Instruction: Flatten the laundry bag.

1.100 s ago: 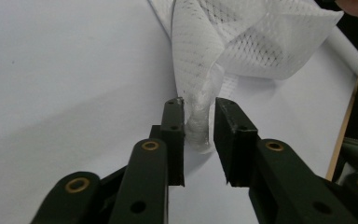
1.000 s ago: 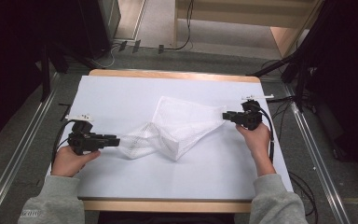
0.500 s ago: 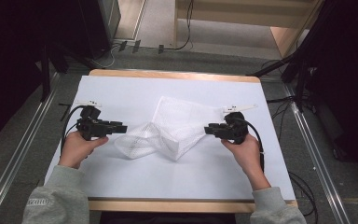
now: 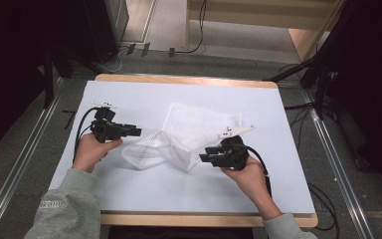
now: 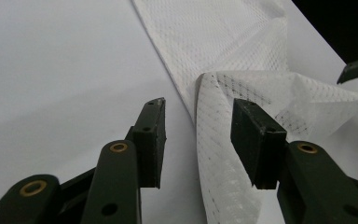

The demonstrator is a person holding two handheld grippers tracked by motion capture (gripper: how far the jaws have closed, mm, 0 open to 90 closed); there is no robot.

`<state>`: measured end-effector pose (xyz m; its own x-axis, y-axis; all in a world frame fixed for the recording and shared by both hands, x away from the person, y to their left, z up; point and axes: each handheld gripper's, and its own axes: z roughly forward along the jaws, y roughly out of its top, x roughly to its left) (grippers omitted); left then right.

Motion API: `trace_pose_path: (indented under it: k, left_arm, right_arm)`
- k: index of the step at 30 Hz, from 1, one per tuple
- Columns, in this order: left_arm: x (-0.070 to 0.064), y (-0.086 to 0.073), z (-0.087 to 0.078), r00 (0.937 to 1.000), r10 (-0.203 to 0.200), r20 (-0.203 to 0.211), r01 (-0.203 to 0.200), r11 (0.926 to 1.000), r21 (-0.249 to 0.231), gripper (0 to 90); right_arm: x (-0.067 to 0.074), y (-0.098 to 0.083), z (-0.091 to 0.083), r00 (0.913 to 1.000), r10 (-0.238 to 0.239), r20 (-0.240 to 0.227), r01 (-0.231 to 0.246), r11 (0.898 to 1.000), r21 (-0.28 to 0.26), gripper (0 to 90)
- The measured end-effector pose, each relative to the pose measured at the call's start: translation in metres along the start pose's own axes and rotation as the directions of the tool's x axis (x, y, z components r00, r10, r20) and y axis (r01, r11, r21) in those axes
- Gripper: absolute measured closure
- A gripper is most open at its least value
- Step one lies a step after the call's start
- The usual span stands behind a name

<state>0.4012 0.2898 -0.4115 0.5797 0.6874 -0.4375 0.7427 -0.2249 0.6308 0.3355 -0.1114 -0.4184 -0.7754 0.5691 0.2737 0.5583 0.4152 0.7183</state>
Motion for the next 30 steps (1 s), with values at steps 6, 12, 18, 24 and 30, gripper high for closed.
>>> trace_pose_path:
  k: [6, 12, 18, 24, 30]
  left_arm:
    - [0.000, -0.001, -0.001, 1.0000, 0.004, -0.009, -0.004, 1.0000, 0.005, 55.4]
    - [0.000, -0.003, -0.001, 0.9999, 0.001, -0.011, -0.001, 1.0000, 0.008, 55.3]
    - [0.000, -0.004, -0.001, 0.9999, 0.000, -0.016, 0.000, 0.9999, 0.012, 55.2]
    - [-0.002, -0.003, -0.001, 0.9998, 0.004, -0.018, -0.003, 0.9999, 0.011, 55.2]
    - [-0.007, 0.000, 0.009, 0.9998, 0.014, -0.013, -0.014, 0.9995, 0.029, 55.3]
  right_arm:
    - [0.015, 0.005, 0.017, 0.9983, -0.040, -0.042, 0.041, 0.999, 0.013, 57.2]
    - [0.020, 0.013, 0.031, 0.9973, -0.061, -0.042, 0.061, 0.998, -0.003, 60.3]
    - [0.027, 0.018, 0.027, 0.9953, -0.073, -0.063, 0.073, 0.997, -0.008, 89.3]
    - [0.036, 0.009, 0.005, 0.9927, -0.095, -0.075, 0.094, 0.995, -0.012, 89.6]
    - [0.045, -0.011, -0.020, 0.9920, -0.101, -0.075, 0.101, 0.995, -0.014, 89.5]
